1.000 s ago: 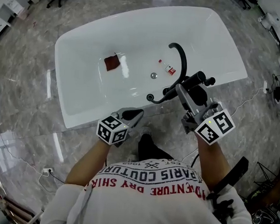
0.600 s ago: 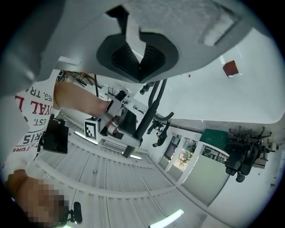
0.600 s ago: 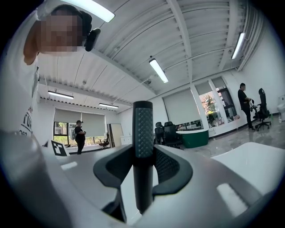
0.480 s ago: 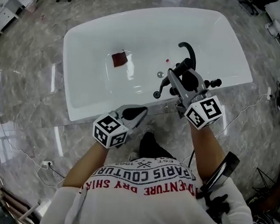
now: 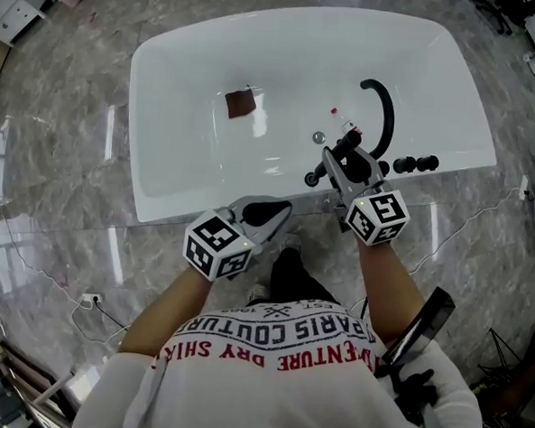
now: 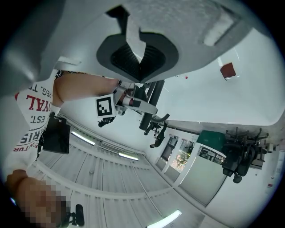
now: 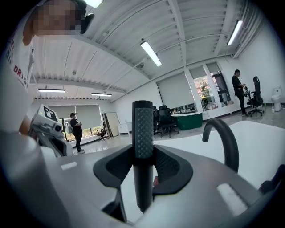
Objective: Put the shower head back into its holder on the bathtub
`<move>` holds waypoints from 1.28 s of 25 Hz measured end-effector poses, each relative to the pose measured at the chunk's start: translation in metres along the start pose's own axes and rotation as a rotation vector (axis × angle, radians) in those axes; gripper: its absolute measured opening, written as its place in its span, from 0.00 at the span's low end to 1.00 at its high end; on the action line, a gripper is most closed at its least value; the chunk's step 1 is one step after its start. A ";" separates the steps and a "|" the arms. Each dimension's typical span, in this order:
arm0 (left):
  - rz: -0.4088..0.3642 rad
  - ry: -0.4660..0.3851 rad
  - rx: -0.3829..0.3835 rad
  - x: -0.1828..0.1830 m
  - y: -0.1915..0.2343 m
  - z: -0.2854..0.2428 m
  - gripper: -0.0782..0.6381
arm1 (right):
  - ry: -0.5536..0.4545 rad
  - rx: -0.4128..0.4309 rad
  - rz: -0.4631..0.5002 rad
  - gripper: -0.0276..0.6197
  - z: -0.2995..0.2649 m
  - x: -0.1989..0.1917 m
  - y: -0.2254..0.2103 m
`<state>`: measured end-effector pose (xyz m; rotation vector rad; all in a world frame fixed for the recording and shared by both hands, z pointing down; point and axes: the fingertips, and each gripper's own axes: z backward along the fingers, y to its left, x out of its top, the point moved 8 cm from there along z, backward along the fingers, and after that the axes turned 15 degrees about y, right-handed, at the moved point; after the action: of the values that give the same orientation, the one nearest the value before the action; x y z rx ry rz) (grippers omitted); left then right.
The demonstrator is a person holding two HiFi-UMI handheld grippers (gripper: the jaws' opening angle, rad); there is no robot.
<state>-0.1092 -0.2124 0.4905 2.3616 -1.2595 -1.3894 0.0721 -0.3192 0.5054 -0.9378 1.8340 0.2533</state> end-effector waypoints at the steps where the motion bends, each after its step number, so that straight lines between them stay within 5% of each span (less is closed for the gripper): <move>1: 0.001 0.002 0.001 -0.001 0.002 -0.001 0.11 | 0.020 -0.006 0.002 0.26 -0.006 -0.008 -0.002; 9: 0.046 0.018 -0.001 -0.014 0.017 -0.008 0.11 | 0.192 -0.057 -0.011 0.25 -0.045 -0.076 -0.021; 20: 0.090 0.013 0.010 -0.027 0.023 -0.008 0.11 | 0.319 -0.063 0.036 0.25 -0.050 -0.118 -0.020; 25: 0.095 0.018 0.019 -0.032 0.023 -0.004 0.11 | 0.362 -0.051 0.109 0.26 -0.058 -0.125 -0.008; 32: 0.093 0.025 0.009 -0.032 0.021 -0.005 0.11 | 0.414 -0.033 0.062 0.28 -0.063 -0.121 -0.011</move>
<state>-0.1248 -0.2045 0.5246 2.2866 -1.3537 -1.3257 0.0576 -0.3029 0.6406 -1.0114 2.2459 0.1330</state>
